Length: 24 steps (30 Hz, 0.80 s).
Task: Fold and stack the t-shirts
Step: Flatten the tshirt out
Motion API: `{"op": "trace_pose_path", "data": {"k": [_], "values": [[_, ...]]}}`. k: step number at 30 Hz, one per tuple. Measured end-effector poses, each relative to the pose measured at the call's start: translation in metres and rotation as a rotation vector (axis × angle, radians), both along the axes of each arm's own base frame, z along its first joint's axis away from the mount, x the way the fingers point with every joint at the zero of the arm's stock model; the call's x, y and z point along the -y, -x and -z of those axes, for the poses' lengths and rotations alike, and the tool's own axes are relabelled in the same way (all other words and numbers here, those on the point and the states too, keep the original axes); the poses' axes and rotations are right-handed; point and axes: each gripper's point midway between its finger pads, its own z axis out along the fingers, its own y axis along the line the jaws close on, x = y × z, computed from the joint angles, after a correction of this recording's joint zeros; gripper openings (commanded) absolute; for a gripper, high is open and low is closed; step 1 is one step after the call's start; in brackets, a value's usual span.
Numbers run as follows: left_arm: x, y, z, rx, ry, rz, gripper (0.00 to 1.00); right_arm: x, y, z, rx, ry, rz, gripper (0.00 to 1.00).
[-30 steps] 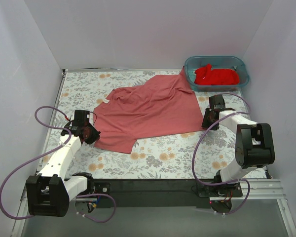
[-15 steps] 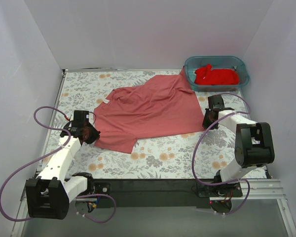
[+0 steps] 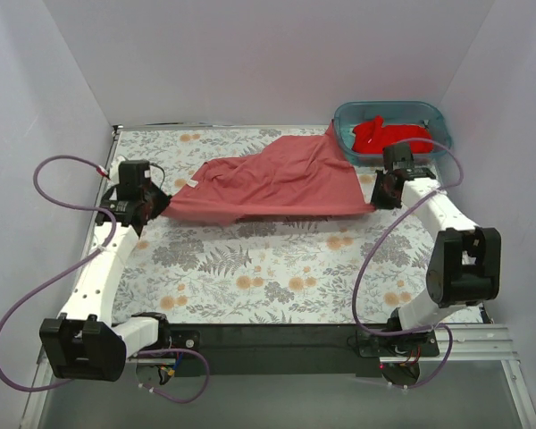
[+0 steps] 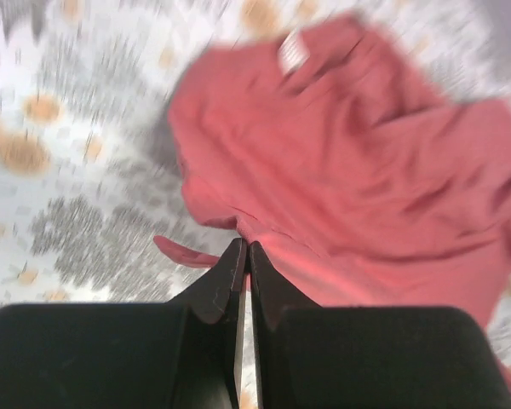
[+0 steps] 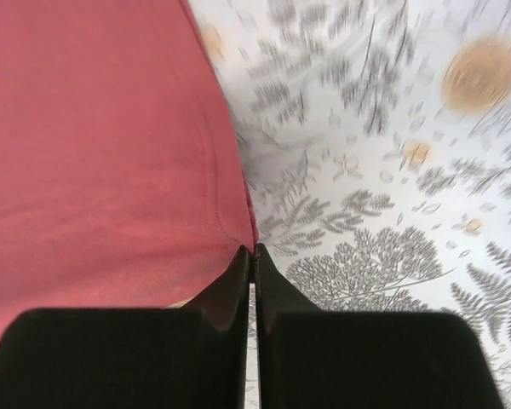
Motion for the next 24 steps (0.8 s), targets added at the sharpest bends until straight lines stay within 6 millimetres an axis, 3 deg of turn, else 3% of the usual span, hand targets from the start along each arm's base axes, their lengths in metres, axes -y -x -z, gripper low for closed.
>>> {"op": "trace_pose_path", "data": {"k": [2,5,7,8,9,11,14,19,22,24], "values": [[-0.005,-0.021,-0.045,0.109,-0.021,-0.024,0.00,-0.002,-0.021,-0.042,0.110,-0.006,-0.015,0.01],[-0.016,-0.035,-0.118,0.265,-0.060,-0.064,0.00,-0.006,-0.040,-0.131,0.319,-0.019,-0.043,0.01],[-0.024,-0.037,-0.177,0.390,-0.092,-0.094,0.00,-0.009,-0.041,-0.192,0.460,-0.034,-0.072,0.01],[-0.031,-0.031,-0.216,0.477,-0.116,-0.117,0.00,-0.011,-0.037,-0.225,0.542,-0.040,-0.088,0.01],[-0.034,-0.027,-0.232,0.514,-0.125,-0.128,0.00,-0.012,-0.030,-0.253,0.610,-0.047,-0.103,0.01],[-0.044,-0.004,-0.279,0.616,-0.160,-0.162,0.00,-0.012,-0.003,-0.310,0.753,-0.051,-0.139,0.01],[-0.055,0.053,-0.354,0.822,-0.189,-0.212,0.00,-0.010,0.049,-0.380,0.948,-0.043,-0.185,0.01],[-0.070,0.164,-0.426,1.103,-0.194,-0.266,0.00,-0.007,0.126,-0.441,1.162,-0.023,-0.238,0.01],[-0.073,0.202,-0.454,1.216,-0.188,-0.262,0.00,-0.006,0.155,-0.465,1.244,-0.019,-0.257,0.01],[-0.075,0.211,-0.465,1.249,-0.205,-0.259,0.00,-0.007,0.162,-0.473,1.266,-0.019,-0.272,0.01]]}}
